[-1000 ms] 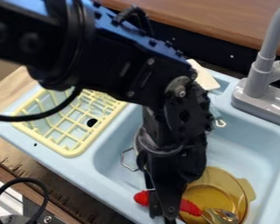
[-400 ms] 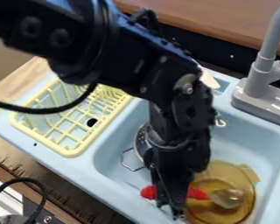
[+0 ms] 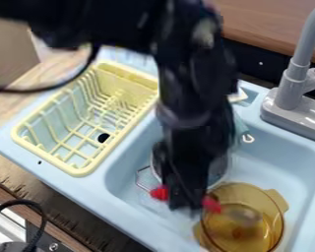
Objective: Move the red spoon to the yellow colander
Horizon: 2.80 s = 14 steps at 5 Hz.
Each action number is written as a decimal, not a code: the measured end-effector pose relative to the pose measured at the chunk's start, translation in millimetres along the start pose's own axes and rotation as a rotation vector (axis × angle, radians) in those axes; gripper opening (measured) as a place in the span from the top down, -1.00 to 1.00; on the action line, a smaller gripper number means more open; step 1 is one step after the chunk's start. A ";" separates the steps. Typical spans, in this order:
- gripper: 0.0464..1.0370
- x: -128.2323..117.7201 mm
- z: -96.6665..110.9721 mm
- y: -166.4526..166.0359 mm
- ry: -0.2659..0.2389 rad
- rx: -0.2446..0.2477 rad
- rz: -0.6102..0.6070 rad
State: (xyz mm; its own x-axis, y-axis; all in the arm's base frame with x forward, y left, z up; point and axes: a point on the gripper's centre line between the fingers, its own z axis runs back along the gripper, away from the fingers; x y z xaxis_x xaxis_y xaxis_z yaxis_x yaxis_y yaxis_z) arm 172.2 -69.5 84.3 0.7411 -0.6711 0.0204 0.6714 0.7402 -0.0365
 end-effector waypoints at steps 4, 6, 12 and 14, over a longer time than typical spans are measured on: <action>0.39 -26.0 61.5 25.6 -0.135 -0.037 0.103; 0.39 -44.9 77.5 68.1 -0.183 0.059 0.344; 0.39 -46.6 49.9 149.2 -0.245 0.217 0.747; 0.39 -34.7 33.7 154.8 -0.223 0.231 0.740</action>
State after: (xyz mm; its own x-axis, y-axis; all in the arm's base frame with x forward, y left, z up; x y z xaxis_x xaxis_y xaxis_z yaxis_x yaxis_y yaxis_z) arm 250.7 69.8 111.6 0.9625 0.0023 0.2713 -0.0272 0.9957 0.0880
